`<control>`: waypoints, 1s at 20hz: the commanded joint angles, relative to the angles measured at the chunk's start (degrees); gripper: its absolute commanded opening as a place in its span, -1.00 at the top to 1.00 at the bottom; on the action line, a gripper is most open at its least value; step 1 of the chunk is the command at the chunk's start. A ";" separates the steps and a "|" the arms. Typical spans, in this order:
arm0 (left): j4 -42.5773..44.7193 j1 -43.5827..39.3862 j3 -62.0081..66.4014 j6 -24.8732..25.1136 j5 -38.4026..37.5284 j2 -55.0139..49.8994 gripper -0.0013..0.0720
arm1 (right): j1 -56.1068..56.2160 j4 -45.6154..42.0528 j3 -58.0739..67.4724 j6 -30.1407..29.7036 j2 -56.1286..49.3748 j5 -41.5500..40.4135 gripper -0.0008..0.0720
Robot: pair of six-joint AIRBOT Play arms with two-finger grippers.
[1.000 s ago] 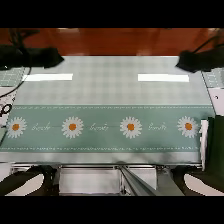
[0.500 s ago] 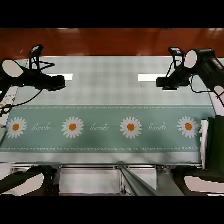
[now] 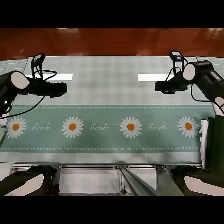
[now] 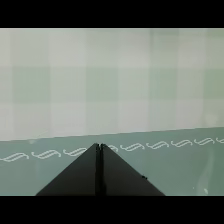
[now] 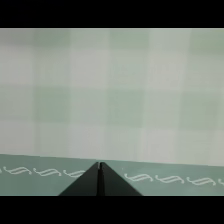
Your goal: Fold the shirts.
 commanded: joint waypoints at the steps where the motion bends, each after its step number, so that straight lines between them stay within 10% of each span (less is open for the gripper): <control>1: 0.24 -0.13 -0.87 -0.42 1.55 -0.07 0.91 | 0.00 0.24 -0.94 0.20 0.44 -2.99 0.90; 20: 0.22 -0.15 -0.87 -0.44 0.92 -0.26 0.91 | 0.00 0.28 -0.94 0.20 0.44 -1.16 0.90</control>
